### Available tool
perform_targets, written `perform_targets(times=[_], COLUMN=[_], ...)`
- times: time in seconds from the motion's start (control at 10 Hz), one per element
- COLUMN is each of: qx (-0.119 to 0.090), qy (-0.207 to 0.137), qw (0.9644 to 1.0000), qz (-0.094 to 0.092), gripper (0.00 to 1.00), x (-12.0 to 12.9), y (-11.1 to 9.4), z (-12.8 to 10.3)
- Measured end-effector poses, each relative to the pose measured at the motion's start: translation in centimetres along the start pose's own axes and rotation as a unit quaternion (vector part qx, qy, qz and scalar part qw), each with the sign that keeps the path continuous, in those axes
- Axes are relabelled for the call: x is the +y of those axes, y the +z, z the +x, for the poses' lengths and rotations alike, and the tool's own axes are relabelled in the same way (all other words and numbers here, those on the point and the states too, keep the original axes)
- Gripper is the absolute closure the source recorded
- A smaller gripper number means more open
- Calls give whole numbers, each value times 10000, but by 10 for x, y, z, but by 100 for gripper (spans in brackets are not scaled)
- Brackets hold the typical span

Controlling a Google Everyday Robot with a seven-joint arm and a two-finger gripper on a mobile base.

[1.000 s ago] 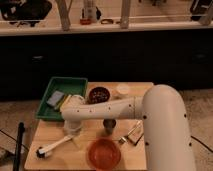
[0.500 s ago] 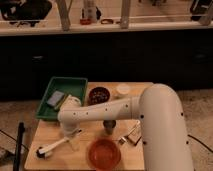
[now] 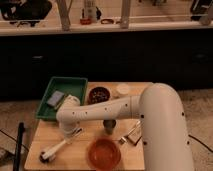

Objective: Wipe table surface with brush

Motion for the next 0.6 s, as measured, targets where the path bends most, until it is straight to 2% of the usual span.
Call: perform_targets(times=[0.3,0.6], qx=[-46,85], qy=[-53,-31], qw=[9999,9999], qz=[78,94], gripper=[100,100], x=[-3,-4], y=[-3,-15], z=[-5,-8])
